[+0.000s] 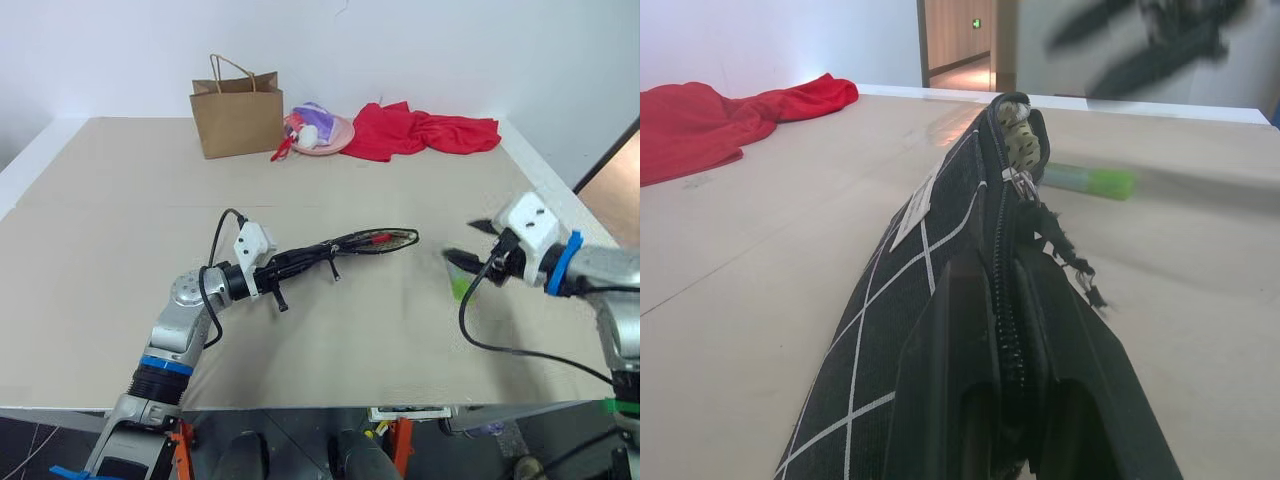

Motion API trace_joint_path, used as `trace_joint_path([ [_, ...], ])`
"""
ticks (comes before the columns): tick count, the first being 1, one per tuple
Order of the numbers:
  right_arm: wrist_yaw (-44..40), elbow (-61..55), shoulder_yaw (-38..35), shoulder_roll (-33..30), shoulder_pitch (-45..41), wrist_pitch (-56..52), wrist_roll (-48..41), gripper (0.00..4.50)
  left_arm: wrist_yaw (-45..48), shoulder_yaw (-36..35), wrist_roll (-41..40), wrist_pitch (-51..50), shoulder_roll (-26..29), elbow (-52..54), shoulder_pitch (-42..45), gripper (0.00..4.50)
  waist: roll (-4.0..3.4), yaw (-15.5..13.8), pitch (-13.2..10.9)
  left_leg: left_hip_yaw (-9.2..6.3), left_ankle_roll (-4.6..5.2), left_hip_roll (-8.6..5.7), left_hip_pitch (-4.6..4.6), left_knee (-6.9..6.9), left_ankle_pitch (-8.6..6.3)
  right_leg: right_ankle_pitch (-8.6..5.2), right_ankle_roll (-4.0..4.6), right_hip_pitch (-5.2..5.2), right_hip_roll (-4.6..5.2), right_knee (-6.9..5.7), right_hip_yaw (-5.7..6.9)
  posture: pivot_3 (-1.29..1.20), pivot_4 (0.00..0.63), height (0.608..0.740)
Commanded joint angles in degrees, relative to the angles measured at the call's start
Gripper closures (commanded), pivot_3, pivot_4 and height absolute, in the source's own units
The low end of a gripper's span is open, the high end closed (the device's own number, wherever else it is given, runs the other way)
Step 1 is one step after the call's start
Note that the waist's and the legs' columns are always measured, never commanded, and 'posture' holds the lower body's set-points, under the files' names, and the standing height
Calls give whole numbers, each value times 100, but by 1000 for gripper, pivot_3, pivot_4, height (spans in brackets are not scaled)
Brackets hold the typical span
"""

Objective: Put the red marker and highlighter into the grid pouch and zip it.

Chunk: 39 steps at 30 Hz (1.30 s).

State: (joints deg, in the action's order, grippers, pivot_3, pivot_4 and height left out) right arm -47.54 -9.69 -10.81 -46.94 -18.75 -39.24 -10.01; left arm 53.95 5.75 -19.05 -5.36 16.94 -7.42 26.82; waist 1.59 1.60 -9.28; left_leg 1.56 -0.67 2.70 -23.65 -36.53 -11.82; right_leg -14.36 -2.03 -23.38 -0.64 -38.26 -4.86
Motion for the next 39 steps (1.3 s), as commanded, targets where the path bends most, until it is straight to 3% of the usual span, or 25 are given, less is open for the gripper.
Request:
trace_joint_path([
  [1,1042,-499,-166,498,103,-1442,24,899,-21,-65,-66,41,9,227,-7,4500,0,18,0,-1,-1,2,1,0,1,0,-1,0,-3,-1,0,0,150,740],
  [6,1668,-696,-187,883,343,-2131,40,899,-7,-53,-56,51,-5,204,-1,4500,-1,14,1,-3,1,2,0,1,3,-2,-6,1,-4,-1,2,0,150,740],
  [13,2181,-794,-83,1250,764,-2279,34,899,-27,-55,-55,71,-39,187,-18,4500,18,16,13,-7,1,-1,2,1,3,-6,-14,8,-2,1,6,0,150,740],
  [15,2263,-788,-150,1305,769,-2222,10,1274,-33,-55,-57,75,-48,191,-25,4500,22,17,15,-6,1,-1,7,0,3,-6,-14,12,-2,1,5,0,150,740],
  [16,2282,-771,-203,1317,752,-2196,-19,1996,-35,-53,-56,79,-55,190,-27,4500,22,17,15,-6,1,-1,11,0,3,-6,-14,16,-2,1,6,0,150,740],
  [20,2274,-731,-368,1268,619,-2199,-157,3257,-30,-54,-50,98,-66,178,-23,4500,22,16,15,-4,1,-3,10,-2,3,-5,-16,17,0,2,3,0,150,740],
  [23,2364,-654,-413,1233,466,-1918,-129,3445,-27,-49,-47,111,-81,162,-17,4500,22,15,15,-1,1,-3,10,-2,3,-4,-17,16,1,4,0,0,150,740],
  [27,2229,-514,-71,750,138,-429,317,3445,6,-38,-51,111,-84,148,-5,4500,13,18,10,3,1,-5,1,1,3,-4,-19,2,0,4,-5,0,150,740],
  [30,1373,-588,-93,147,-209,897,228,3445,38,-20,-34,132,-87,105,25,4500,1,25,3,3,2,-3,0,6,2,-7,-19,-2,-2,4,-5,0,150,740],
  [35,-15,-925,-245,-656,-245,1852,-280,3445,55,-13,-22,167,-93,66,51,4500,-2,30,1,-7,5,-1,-3,13,0,-15,-18,0,-5,8,4,0,150,740],
  [39,-503,-659,-98,-1265,-113,2655,116,3445,53,-14,-31,180,-104,55,59,4500,-2,16,0,-8,7,-3,-7,14,-3,-21,-19,2,0,10,8,0,150,740],
])
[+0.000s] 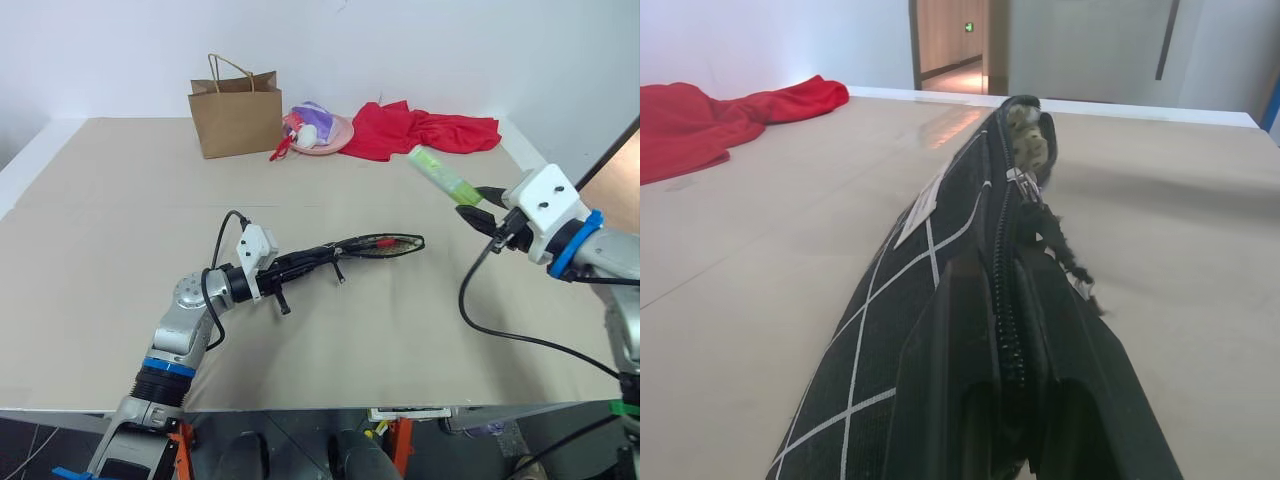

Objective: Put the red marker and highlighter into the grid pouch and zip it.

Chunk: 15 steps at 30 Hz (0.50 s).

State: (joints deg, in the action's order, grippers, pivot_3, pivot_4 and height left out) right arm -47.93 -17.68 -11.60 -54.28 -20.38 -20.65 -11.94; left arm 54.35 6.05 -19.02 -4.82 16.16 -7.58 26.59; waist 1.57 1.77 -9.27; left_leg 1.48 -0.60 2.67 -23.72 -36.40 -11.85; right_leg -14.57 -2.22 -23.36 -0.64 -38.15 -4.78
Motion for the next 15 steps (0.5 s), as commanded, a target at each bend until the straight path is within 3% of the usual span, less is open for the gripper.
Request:
trace_joint_path([
  [1,-525,220,-11,-605,48,925,359,3445,11,-43,-35,127,-30,69,84,4500,0,-1,0,4,0,-3,-2,-2,0,0,-2,-2,4,0,-3,0,150,740],
  [7,-866,356,-112,-825,223,1338,357,3445,-4,-41,-28,133,-39,65,94,4500,1,-1,0,9,-1,-4,1,-13,0,8,-4,0,6,0,-8,0,150,740],
  [15,-1231,47,-143,-1033,1094,1295,413,3445,-20,-36,-28,124,-40,90,68,4500,0,-32,0,10,-2,-2,2,-8,1,4,-2,0,4,-1,-9,0,150,740],
])
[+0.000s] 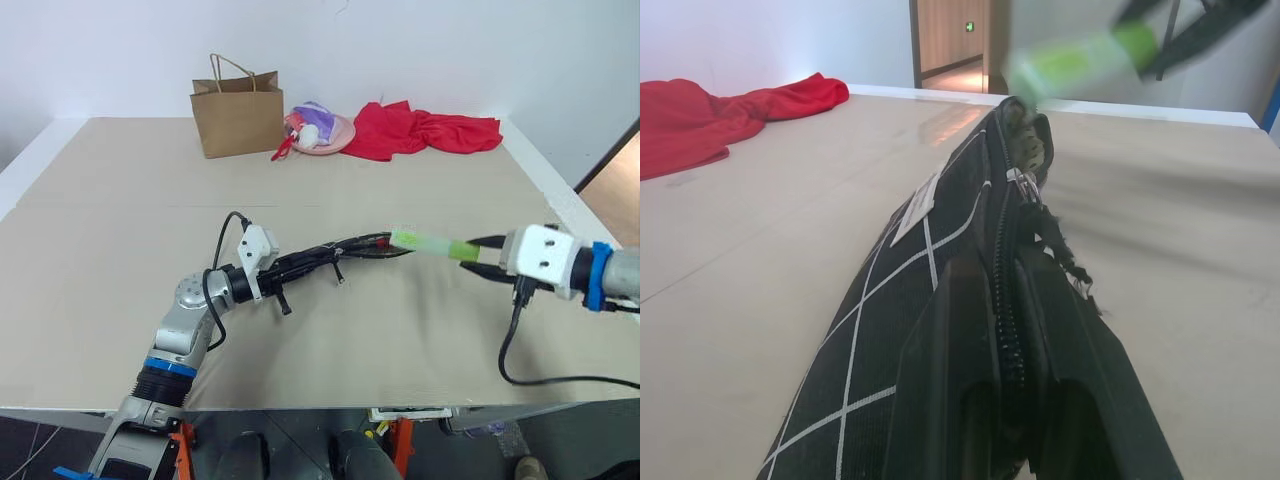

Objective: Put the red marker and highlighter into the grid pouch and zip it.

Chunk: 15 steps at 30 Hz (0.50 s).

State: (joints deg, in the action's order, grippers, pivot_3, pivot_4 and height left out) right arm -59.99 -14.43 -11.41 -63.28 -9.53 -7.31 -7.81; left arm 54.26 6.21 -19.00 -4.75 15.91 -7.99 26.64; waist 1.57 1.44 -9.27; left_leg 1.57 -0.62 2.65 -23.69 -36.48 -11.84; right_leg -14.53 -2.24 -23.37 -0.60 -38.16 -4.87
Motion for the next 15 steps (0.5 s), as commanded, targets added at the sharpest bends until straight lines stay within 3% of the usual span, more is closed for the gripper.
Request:
trace_joint_path([
  [1,3,-286,-120,-116,5,-53,32,3445,-11,-51,-31,115,-16,135,62,4500,0,2,0,0,0,0,1,0,0,1,1,0,0,0,0,0,150,740],
  [15,25,312,673,74,-754,269,459,3445,3,-70,-38,111,6,108,98,4500,0,3,0,1,-3,1,10,0,2,5,4,5,-2,-1,0,0,150,740],
])
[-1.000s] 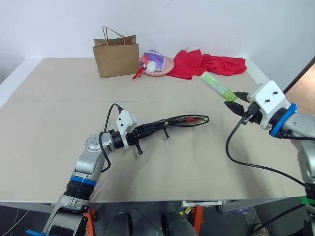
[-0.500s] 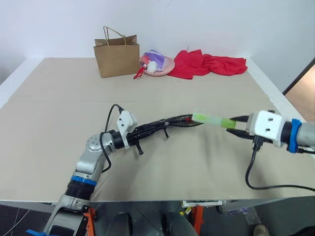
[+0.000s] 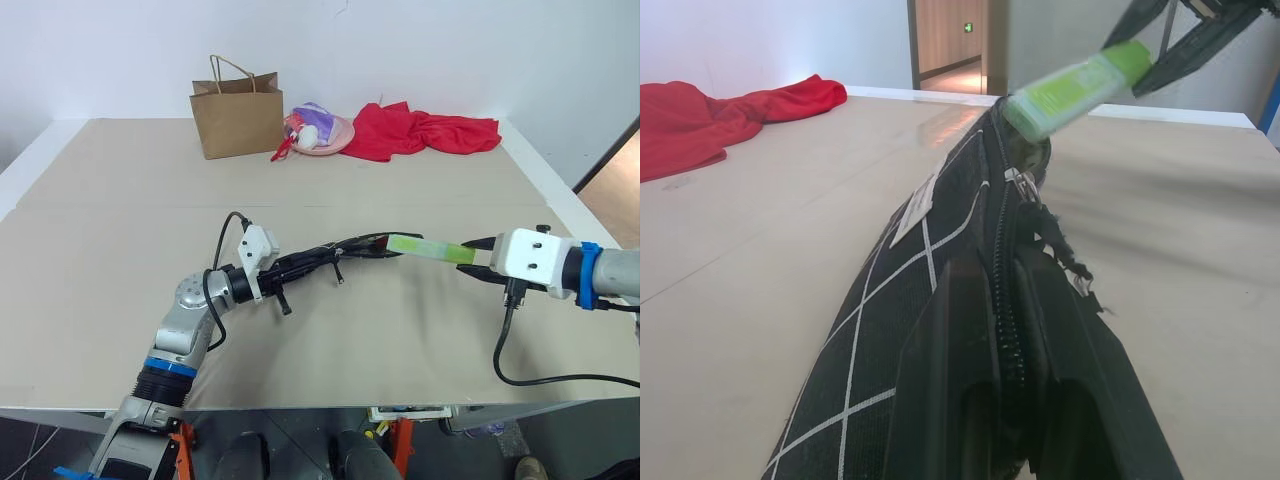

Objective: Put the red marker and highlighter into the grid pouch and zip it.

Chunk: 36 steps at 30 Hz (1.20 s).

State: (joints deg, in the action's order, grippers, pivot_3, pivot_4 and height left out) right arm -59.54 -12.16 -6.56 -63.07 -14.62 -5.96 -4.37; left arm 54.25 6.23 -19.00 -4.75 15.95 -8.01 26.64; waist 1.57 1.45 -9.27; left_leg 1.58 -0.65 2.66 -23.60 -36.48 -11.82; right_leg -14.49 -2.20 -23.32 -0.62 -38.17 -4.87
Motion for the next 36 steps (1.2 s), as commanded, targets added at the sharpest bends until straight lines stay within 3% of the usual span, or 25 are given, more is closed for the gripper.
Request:
trace_joint_path([
  [1,-34,128,294,86,-329,158,147,3445,5,-72,-39,111,4,109,101,4500,0,3,0,0,0,0,0,0,0,0,1,-1,0,0,0,0,150,740],
  [8,-72,848,1230,503,-1339,555,755,3445,28,-83,-37,130,26,47,166,4500,1,32,-1,6,0,1,3,-1,1,6,4,-1,-1,-1,-5,0,150,740],
  [12,-138,1145,1859,1063,-1994,745,1098,3445,34,-82,-48,126,30,41,190,4500,0,45,0,5,0,4,3,0,1,7,7,-3,-4,-1,-4,0,150,740],
  [18,-210,1173,2245,1689,-2413,729,1234,3445,-5,-101,-55,150,-7,-11,238,4500,0,25,0,0,0,4,-6,4,0,9,25,-7,-4,-2,1,0,150,740],
  [20,-269,1140,2217,1760,-2461,549,1171,2643,-9,-105,-55,152,-8,-14,239,4500,0,6,0,-1,0,2,-8,3,-1,11,28,-7,-1,-2,2,0,150,740],
  [21,-286,1131,2174,1769,-2471,478,1157,1997,-9,-108,-56,151,-6,-6,233,4500,0,3,0,-1,0,0,-10,2,-1,13,31,-7,2,-2,3,0,150,740],
  [24,-226,1217,1983,1658,-2458,485,1201,1037,-12,-119,-61,144,4,26,211,4500,0,-8,0,-1,0,0,-10,1,-1,13,31,-6,2,-2,4,0,150,740],
  [25,-233,1198,1866,1582,-2411,449,1136,1037,-14,-120,-62,142,7,36,204,4500,0,-8,0,-1,0,0,-10,0,-1,13,31,-6,2,-2,5,0,150,740],
  [31,-354,771,884,1394,-2285,-518,77,1037,-25,-112,-64,131,6,60,182,4500,0,-11,0,-1,0,1,-10,-1,-1,14,32,-6,2,-2,5,0,150,740],
  [34,-802,-355,-262,1250,-1700,-2645,-2126,1037,-36,-101,-65,124,-2,94,143,4500,0,-12,0,-6,0,2,-11,2,-1,16,37,-6,0,-2,8,0,150,740],
  [36,-975,-854,-542,1063,-954,-3252,-2638,1037,-47,-103,-66,119,-1,113,116,4500,1,-19,0,-14,2,3,-15,3,-2,14,40,-4,0,-2,13,0,150,740],
])
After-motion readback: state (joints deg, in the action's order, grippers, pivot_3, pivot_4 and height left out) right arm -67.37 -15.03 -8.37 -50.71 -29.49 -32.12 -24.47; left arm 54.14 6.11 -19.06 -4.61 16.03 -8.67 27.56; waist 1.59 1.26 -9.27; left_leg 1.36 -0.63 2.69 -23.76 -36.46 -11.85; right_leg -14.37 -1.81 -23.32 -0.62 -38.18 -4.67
